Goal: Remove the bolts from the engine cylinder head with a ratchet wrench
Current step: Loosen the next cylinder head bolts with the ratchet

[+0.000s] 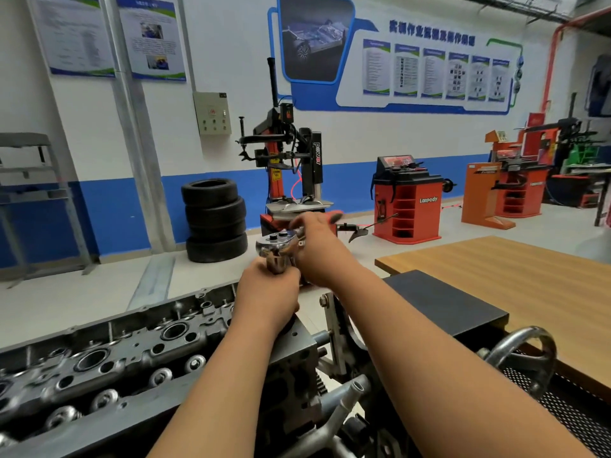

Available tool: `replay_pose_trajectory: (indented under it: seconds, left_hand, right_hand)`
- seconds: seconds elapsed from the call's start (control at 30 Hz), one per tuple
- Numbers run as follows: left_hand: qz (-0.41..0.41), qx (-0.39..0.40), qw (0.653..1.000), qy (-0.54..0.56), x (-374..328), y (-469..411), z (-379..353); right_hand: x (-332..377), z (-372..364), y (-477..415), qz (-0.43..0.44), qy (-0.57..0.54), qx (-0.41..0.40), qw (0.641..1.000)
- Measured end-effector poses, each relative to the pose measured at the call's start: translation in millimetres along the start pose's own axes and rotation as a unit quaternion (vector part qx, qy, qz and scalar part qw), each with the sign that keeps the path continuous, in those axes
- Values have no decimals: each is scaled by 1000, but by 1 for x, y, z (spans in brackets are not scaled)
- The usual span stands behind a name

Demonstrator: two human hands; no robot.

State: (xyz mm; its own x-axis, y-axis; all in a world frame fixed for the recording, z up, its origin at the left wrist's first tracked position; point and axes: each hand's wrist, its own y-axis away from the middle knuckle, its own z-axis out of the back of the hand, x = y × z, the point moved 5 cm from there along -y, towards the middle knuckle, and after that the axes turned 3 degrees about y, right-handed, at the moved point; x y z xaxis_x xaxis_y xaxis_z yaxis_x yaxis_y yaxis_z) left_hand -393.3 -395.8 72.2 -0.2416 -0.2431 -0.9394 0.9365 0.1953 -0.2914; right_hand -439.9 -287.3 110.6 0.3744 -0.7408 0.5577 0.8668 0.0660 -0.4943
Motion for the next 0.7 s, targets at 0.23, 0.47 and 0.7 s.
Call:
replay_pose_trajectory:
  seconds: [0.23,0.47,0.7]
  left_hand:
    - [-6,-22,1000,-14,-4,0,1]
    - [-10,-1,999,-41,-3,-3,-5]
    - [-80,-21,987,-139,-10,-3,-2]
  right_hand:
    - [7,-21,-13,41,-162,76,983]
    - [-12,36,69,29,84,-95,991]
    - [32,40,154,104,219,-135,961]
